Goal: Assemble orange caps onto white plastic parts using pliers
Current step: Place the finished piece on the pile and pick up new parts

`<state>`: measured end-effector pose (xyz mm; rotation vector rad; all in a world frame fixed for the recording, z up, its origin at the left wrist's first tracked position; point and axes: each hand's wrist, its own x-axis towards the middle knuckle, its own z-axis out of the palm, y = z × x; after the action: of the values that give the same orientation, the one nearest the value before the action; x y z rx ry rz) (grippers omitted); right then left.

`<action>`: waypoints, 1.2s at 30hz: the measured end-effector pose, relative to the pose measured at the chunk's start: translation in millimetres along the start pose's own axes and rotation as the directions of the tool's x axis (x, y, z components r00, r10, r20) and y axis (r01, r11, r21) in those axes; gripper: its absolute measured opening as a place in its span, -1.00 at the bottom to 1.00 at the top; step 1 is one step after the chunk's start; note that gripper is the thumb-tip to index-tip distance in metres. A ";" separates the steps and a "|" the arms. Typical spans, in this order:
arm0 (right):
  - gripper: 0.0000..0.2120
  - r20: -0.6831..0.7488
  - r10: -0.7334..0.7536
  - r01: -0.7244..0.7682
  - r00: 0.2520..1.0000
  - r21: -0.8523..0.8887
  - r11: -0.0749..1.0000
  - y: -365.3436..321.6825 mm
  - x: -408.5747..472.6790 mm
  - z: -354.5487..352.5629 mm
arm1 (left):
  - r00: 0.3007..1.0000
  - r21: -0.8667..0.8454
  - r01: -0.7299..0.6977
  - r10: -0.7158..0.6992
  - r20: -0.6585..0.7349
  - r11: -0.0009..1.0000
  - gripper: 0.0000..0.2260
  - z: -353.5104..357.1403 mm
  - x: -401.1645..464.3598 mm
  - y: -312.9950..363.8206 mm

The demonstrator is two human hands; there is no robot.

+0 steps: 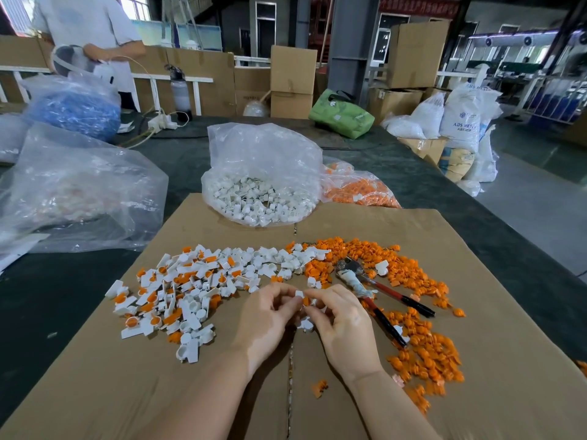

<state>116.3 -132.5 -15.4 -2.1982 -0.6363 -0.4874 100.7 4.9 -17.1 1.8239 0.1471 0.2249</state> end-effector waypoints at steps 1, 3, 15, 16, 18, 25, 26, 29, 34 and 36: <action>-0.80 -0.001 0.000 0.000 1.000 -0.001 1.000 0.0 0.2 -0.1 | 1.000 0.003 0.001 -0.001 0.001 1.000 -0.94 0.1 0.1 0.0; -0.80 0.001 0.003 -0.003 1.000 -0.002 1.000 0.1 0.2 0.1 | 1.000 0.013 0.000 0.000 0.005 1.000 -0.94 0.1 0.2 -0.1; -0.81 0.017 0.012 -0.012 1.000 -0.007 1.000 0.1 -0.6 -0.1 | 1.000 0.026 0.006 -0.006 -0.006 1.000 -0.95 -0.9 0.1 1.0; -0.81 0.017 0.011 -0.011 1.000 -0.007 1.000 0.0 -0.6 0.0 | 1.000 0.021 0.005 -0.005 -0.006 1.000 -0.96 -0.9 -0.1 1.3; -0.81 0.015 0.008 -0.008 1.000 -0.009 1.000 -0.3 -0.5 0.1 | 1.000 0.014 0.002 -0.002 -0.007 1.000 -0.97 -0.8 -0.1 1.8; -0.81 0.008 -0.011 0.011 1.000 -0.019 1.000 0.9 -0.2 -0.2 | 1.000 0.055 -0.011 0.010 0.013 0.998 -0.95 -1.8 0.5 1.9; -0.81 0.007 -0.012 0.013 1.000 -0.019 1.000 1.2 -0.2 0.1 | 1.000 0.050 -0.010 0.010 0.016 0.999 -0.95 -1.7 0.3 1.8; -0.80 -0.001 -0.019 0.019 1.000 -0.014 1.000 2.4 -0.1 1.2 | 1.000 0.018 0.004 -0.004 0.011 1.000 -0.96 -1.2 0.1 1.5; -0.75 -0.006 -0.026 0.026 1.000 -0.032 0.999 3.6 -1.8 3.0 | 1.000 0.010 0.021 -0.021 0.000 1.000 -0.94 -0.4 1.0 1.4; -0.72 -0.044 -0.011 0.009 0.999 -0.045 0.999 3.2 -1.9 2.4 | 1.000 0.004 0.028 -0.028 -0.013 1.000 -0.93 -0.5 1.5 1.4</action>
<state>116.9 -133.0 -19.7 -2.2216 -0.6189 -0.5588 102.0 5.3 -15.5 1.8240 0.1819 0.2168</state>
